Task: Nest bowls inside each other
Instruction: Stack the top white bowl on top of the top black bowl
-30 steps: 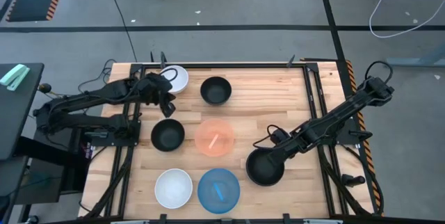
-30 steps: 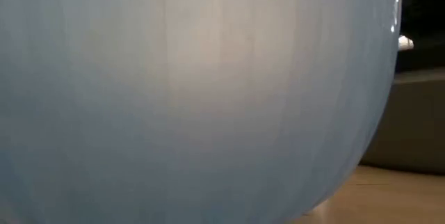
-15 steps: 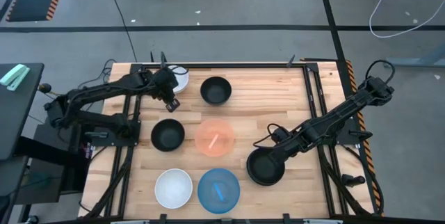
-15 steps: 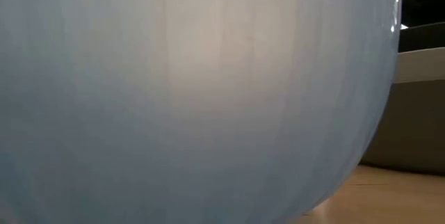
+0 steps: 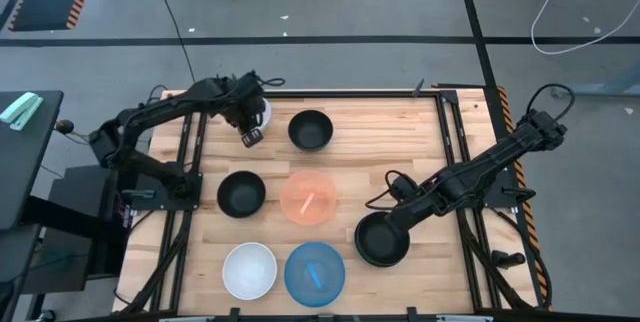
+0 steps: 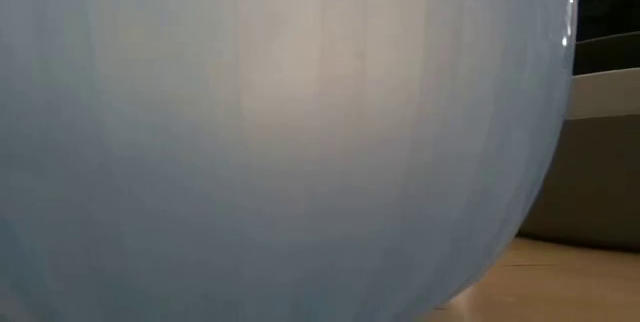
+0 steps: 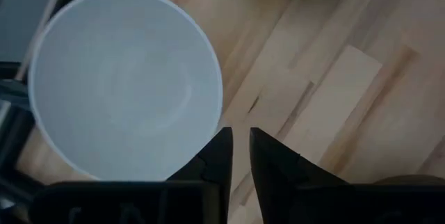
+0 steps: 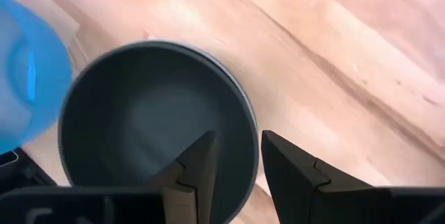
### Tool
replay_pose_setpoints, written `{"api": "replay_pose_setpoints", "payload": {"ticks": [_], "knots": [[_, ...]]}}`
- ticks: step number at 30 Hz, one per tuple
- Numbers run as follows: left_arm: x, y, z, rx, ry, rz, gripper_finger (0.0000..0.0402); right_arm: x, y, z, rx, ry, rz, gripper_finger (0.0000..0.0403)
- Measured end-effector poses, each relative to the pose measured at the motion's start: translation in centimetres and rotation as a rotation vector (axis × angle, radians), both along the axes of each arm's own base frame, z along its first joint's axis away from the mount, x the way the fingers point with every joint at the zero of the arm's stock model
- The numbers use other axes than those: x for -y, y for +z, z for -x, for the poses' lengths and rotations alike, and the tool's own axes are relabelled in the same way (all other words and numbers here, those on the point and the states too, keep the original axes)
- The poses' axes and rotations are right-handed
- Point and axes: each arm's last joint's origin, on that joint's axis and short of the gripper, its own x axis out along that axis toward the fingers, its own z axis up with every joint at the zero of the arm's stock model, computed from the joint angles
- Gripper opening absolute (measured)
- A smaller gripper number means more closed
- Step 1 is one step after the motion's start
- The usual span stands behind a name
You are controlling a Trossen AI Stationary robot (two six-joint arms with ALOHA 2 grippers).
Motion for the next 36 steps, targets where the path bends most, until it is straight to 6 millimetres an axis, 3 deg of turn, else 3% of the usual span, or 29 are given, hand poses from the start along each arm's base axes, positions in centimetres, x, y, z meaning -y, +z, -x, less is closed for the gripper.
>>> {"api": "replay_pose_setpoints", "payload": {"ticks": [11,25,36], "knots": [[-1.8,-3.2,-1.2,-0.06,-0.012,0.121,0.0062,0.0,0.1,0.0,0.009,0.005,0.014,0.0124],[-3.4,-4.7,-1.7,-0.082,0.027,0.079,0.0068,0.0,0.1,0.0,0.009,0.005,0.015,0.0124],[-3.5,-5.5,-1.9,-0.103,0.025,0.106,0.0073,0.0,0.1,0.0,0.009,0.005,0.015,0.0124]]}}
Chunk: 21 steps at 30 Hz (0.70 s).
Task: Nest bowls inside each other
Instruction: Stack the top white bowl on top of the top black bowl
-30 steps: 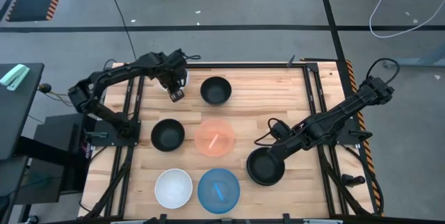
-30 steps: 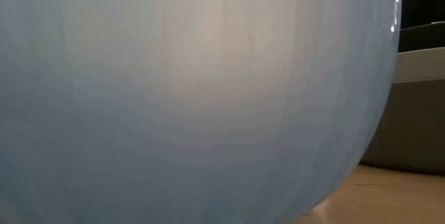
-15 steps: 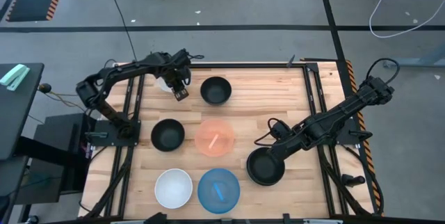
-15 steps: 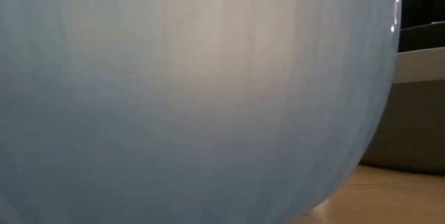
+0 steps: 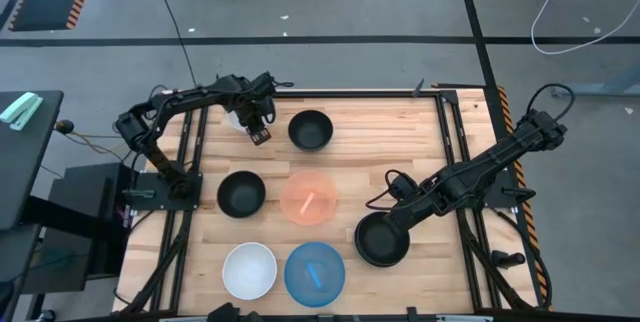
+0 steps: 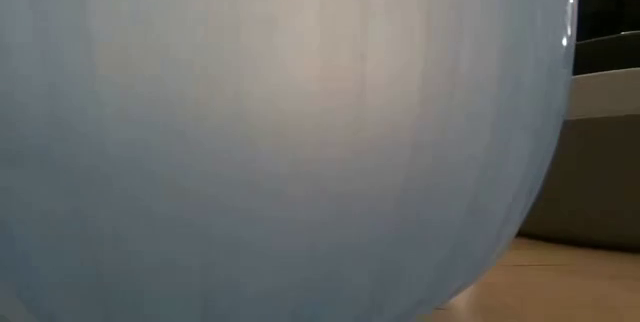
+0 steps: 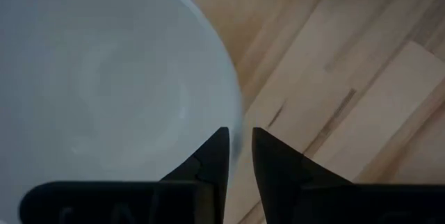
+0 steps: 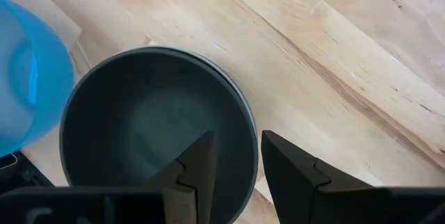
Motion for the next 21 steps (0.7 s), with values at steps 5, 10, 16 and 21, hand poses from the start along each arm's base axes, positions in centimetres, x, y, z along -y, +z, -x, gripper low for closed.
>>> {"api": "replay_pose_setpoints", "payload": {"ticks": [5,10,16,21], "knots": [[0.0,0.3,-0.1,0.005,0.0,-0.004,0.007,0.0,0.0,0.0,0.001,-0.001,0.003,0.0124],[-0.1,0.1,-0.3,0.007,-0.01,-0.007,0.0067,0.0,0.0,0.0,0.002,-0.005,0.002,0.0124],[-0.4,-1.3,-0.6,-0.045,-0.008,0.022,0.0071,0.0,0.0,0.0,0.002,-0.005,0.002,0.0124],[-0.6,-1.5,-0.6,-0.064,-0.005,0.003,0.0061,0.0,0.0,0.0,0.002,-0.005,0.002,0.0124]]}}
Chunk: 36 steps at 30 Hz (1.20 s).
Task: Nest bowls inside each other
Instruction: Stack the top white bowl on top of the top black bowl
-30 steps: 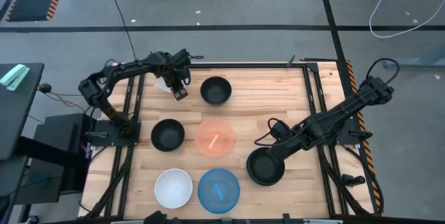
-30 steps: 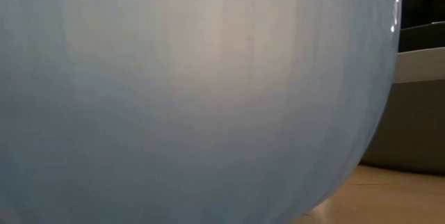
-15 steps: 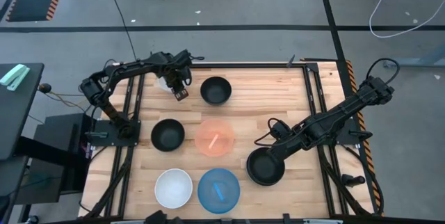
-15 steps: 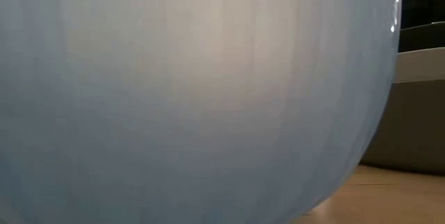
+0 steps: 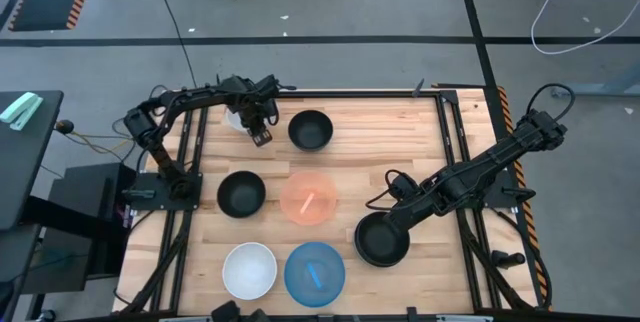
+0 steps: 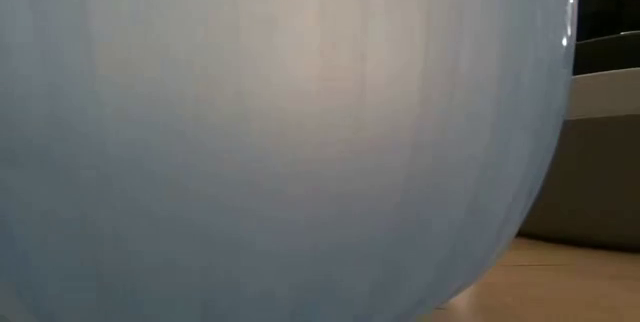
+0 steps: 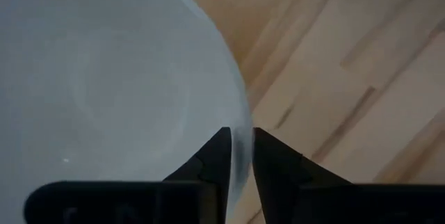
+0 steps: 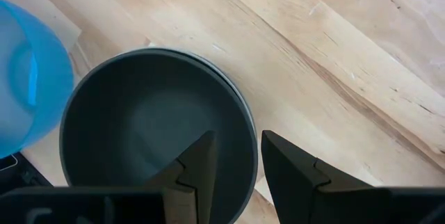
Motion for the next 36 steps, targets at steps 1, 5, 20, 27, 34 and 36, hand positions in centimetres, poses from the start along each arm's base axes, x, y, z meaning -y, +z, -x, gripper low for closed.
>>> {"api": "replay_pose_setpoints", "payload": {"ticks": [1,5,20,27,34,36], "knots": [[0.0,0.0,0.0,-0.006,0.001,-0.01,0.0056,0.0,0.0,0.0,0.0,0.0,0.0,0.0124],[-0.1,0.1,0.1,-0.027,0.004,-0.033,0.0025,0.0,0.0,0.0,-0.001,0.004,0.002,0.0124],[0.7,2.0,-1.0,-0.044,-0.038,-0.025,0.0013,0.3,0.0,0.0,0.006,-0.01,0.052,0.0121],[1.6,7.1,-3.2,-0.001,-0.102,-0.071,0.0013,0.9,0.0,-0.2,-0.001,-0.025,0.061,0.0121],[3.7,12.0,-5.0,0.062,-0.184,-0.123,0.0013,1.5,-0.2,-0.1,-0.033,-0.041,0.087,0.0121],[4.5,13.2,-5.6,0.092,-0.211,-0.141,0.0013,1.7,-0.3,0.0,-0.04,-0.047,0.097,0.0121]]}}
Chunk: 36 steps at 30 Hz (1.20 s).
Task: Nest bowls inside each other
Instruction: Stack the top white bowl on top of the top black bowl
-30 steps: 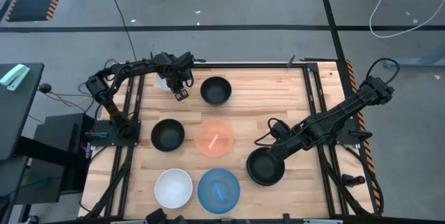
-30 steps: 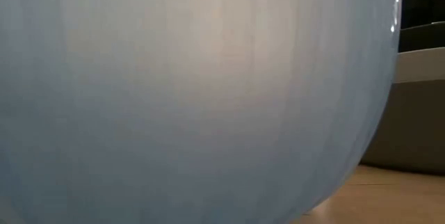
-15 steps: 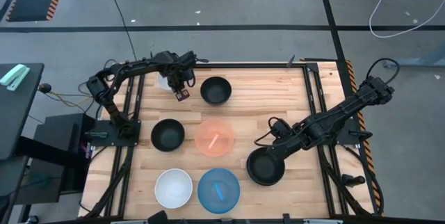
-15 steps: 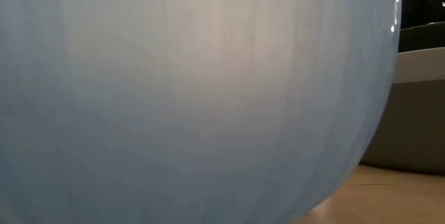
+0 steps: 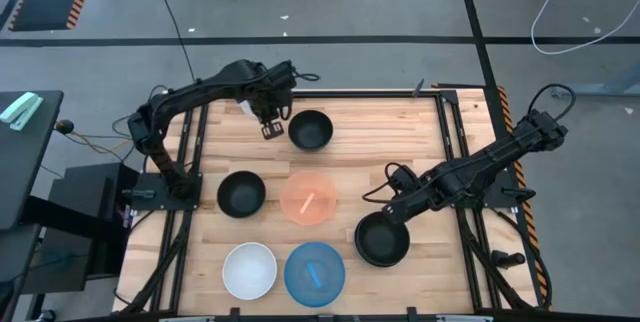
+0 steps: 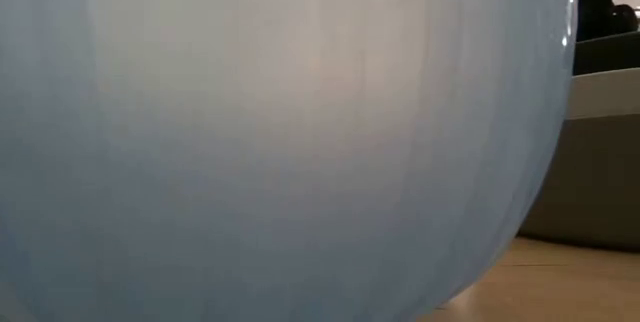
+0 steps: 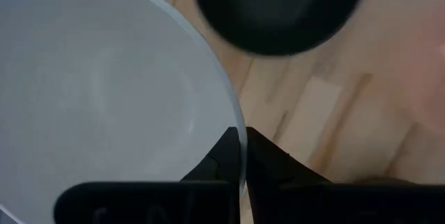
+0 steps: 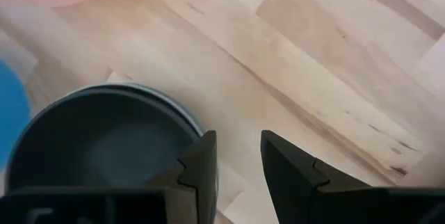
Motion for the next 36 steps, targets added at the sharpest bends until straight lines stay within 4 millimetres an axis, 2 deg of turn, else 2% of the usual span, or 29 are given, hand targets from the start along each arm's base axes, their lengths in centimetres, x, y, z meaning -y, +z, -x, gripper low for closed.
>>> {"api": "replay_pose_setpoints", "payload": {"ticks": [4,8,17,23,27,32,36], "knots": [[1.7,1.5,-1.0,0.048,-0.059,-0.023,0.0013,0.4,-0.2,-0.1,-0.01,0.001,0.011,0.0121],[3.2,1.5,-2.0,0.049,-0.113,-0.022,0.0013,0.9,-0.2,-0.2,-0.015,-0.004,0.017,0.0121],[4.8,-2.7,-5.8,-0.047,-0.242,0.005,0.0013,2.3,-0.3,-0.6,-0.032,-0.036,0.029,0.0121],[5.0,-5.0,-7.2,-0.105,-0.279,0.023,0.0013,2.7,-0.3,-0.5,-0.06,-0.046,0.04,0.0118],[4.7,-4.7,-7.8,-0.032,-0.278,-0.01,0.0013,2.8,-0.3,-0.3,-0.075,-0.051,0.048,0.011],[4.3,-2.1,-8.8,0.067,-0.276,-0.054,0.0013,3.0,-0.3,-0.3,-0.075,-0.062,0.062,0.0101],[3.9,-1.7,-10.1,0.065,-0.283,-0.046,0.0013,3.0,-0.3,-0.3,-0.073,-0.063,0.063,0.0098]]}}
